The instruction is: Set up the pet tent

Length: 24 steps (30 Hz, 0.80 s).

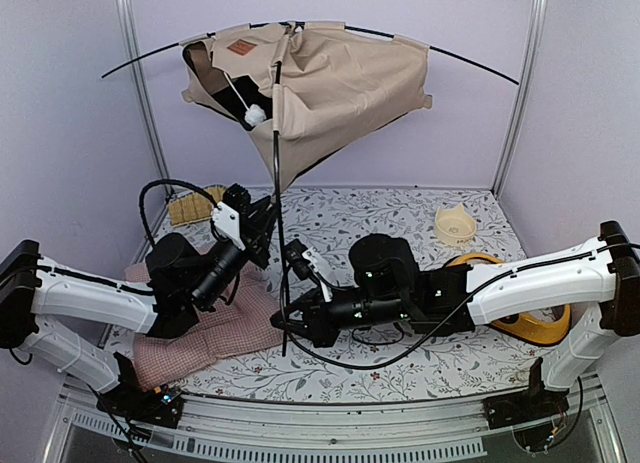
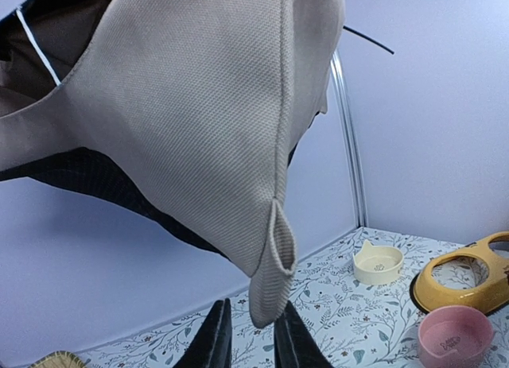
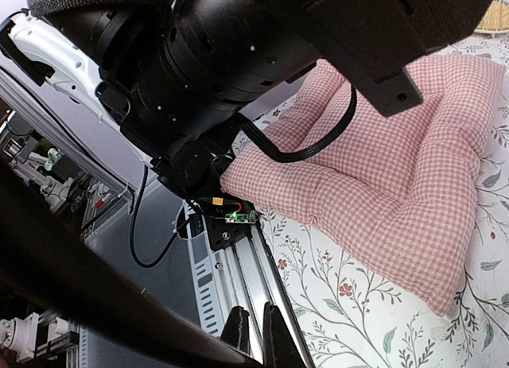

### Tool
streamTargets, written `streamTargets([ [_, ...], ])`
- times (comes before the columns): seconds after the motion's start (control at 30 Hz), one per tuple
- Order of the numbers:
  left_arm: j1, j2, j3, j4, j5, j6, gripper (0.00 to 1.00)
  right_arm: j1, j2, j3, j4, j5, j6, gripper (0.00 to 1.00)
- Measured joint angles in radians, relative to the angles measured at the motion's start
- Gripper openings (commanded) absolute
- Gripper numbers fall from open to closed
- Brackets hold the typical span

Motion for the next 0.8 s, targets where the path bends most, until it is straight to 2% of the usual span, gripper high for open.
streamTargets([
  [0.3,0.0,0.005,0.017,0.001,0.005,0.002,0.18,0.0,0.0,0.0,0.0,-0.001,0.003,0.0],
  [0.4,0.0,0.012,0.022,0.0,0.007,0.005,0.12,0.0,0.0,0.0,0.0,-0.002,0.007,0.0],
  [0.5,0.0,0.018,0.026,0.001,0.008,0.01,0.0,0.0,0.0,0.0,0.0,-0.004,0.01,0.0],
  [0.8,-0.028,0.018,0.018,-0.001,-0.011,0.014,0.0,0.0,0.0,-0.006,0.009,-0.026,0.027,0.0],
])
